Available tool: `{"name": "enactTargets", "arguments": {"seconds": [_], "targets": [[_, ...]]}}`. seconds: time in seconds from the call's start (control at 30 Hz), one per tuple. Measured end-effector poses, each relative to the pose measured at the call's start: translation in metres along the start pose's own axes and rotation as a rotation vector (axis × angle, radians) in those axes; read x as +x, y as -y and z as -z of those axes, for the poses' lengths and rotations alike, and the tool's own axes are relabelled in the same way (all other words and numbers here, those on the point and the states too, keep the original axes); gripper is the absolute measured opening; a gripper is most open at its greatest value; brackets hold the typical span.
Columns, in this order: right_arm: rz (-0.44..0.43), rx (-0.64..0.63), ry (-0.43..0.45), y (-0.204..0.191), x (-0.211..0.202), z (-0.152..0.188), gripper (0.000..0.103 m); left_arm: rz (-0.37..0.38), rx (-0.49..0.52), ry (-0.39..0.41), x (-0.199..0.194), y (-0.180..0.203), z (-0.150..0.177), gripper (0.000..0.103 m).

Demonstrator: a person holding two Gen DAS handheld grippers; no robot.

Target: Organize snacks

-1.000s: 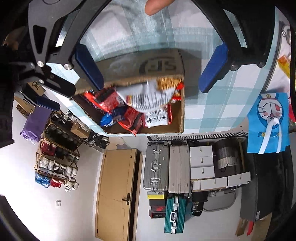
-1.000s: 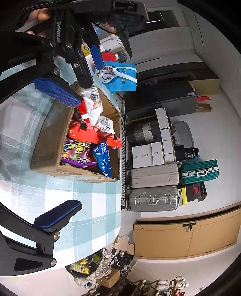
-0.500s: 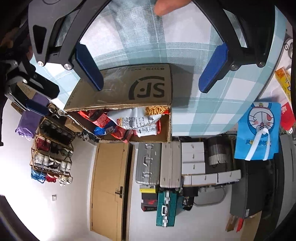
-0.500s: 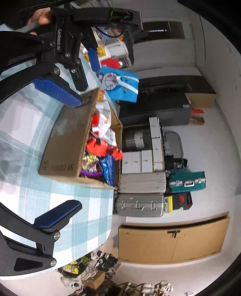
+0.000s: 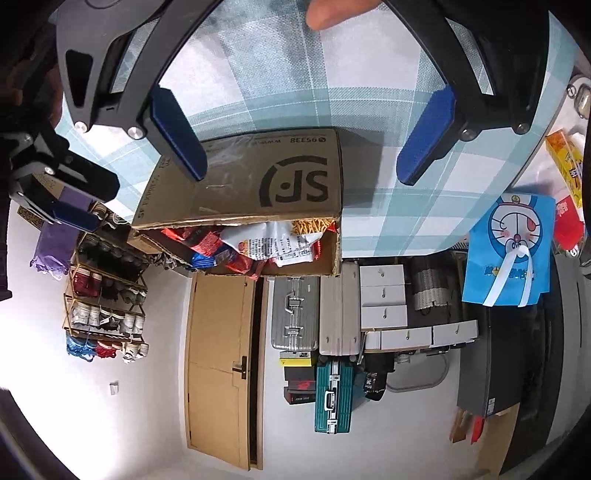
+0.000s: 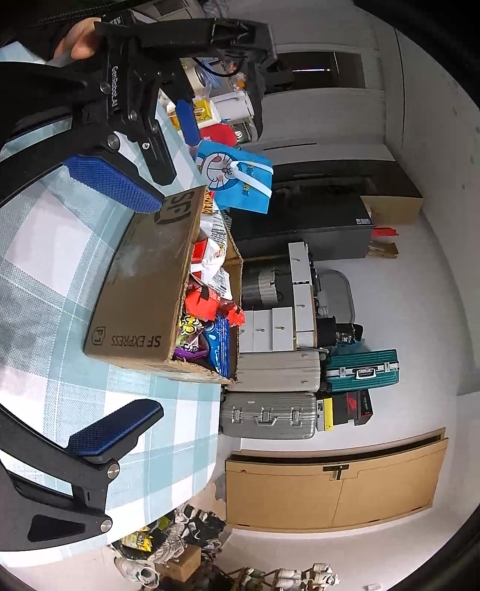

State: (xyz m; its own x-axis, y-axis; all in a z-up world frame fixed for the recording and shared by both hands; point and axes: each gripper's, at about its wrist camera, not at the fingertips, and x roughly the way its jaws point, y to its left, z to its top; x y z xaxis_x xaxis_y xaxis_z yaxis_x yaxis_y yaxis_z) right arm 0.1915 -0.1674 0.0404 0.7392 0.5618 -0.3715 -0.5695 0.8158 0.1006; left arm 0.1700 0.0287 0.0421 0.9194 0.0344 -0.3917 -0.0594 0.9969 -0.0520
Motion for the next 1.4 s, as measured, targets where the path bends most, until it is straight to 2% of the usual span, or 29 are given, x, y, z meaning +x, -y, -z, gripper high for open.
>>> {"name": "enactTargets", "arguments": {"seconds": [0.33,1.4], "targets": [[0.022,-0.021,0.034,-0.0044,-0.0062,0.0021,0.103,0.003,-0.009,-0.001,-0.0031,-0.002,-0.0014,0.103],[0.026,-0.028,0.034,-0.0064,-0.0062,0.0045,0.103,0.002,-0.012,0.001,-0.0032,-0.0054,0.002,0.103]]}}
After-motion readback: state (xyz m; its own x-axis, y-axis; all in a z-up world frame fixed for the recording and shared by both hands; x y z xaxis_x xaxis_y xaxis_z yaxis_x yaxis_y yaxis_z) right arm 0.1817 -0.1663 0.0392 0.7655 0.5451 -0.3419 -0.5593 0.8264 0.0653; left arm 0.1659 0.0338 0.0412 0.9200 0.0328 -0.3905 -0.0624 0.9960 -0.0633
